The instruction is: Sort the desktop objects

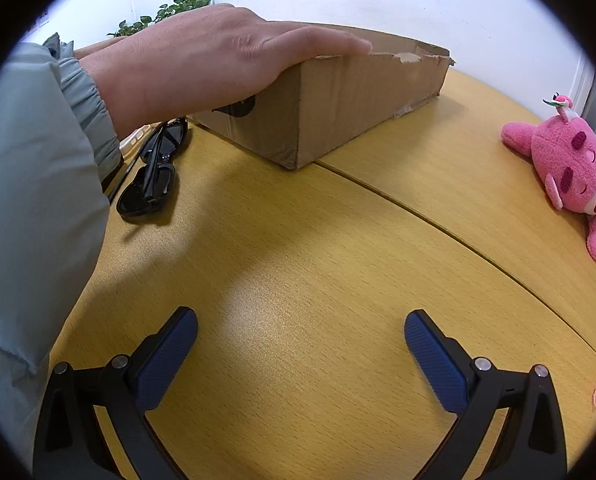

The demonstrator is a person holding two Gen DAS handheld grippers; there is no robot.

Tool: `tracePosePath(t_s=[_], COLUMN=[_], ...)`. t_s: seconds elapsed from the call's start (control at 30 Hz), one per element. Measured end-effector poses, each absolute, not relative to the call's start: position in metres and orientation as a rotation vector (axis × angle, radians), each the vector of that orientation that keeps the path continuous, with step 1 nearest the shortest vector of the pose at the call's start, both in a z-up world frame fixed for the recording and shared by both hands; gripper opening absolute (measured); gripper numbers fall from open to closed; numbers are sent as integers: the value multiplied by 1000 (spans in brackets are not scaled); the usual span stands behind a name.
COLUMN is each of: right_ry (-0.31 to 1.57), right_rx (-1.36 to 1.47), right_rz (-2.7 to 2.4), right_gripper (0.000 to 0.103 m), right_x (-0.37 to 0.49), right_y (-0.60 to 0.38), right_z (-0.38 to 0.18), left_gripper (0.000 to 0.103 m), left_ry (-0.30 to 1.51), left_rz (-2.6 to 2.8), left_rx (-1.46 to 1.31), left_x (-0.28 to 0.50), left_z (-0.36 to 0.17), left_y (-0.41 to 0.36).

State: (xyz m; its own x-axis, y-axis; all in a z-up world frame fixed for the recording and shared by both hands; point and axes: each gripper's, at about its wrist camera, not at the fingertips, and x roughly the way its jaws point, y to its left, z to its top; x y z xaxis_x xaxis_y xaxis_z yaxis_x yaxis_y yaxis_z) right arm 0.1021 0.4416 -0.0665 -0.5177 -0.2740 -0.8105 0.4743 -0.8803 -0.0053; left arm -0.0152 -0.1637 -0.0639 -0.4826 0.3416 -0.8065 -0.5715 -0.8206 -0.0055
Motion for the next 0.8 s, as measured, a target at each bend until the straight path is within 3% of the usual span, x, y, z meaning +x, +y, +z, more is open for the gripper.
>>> tracePosePath(t_s=[0.8], right_ry=[312], right_rx=[1223], right_rz=[-2395], right_gripper=[103], right_x=[102], right_y=[441], right_z=[-65], left_gripper=[103], left_ry=[360], left_rz=[2293], left_rx=[-1164], left_x=[-15], left_z=[-64], left_y=[-166])
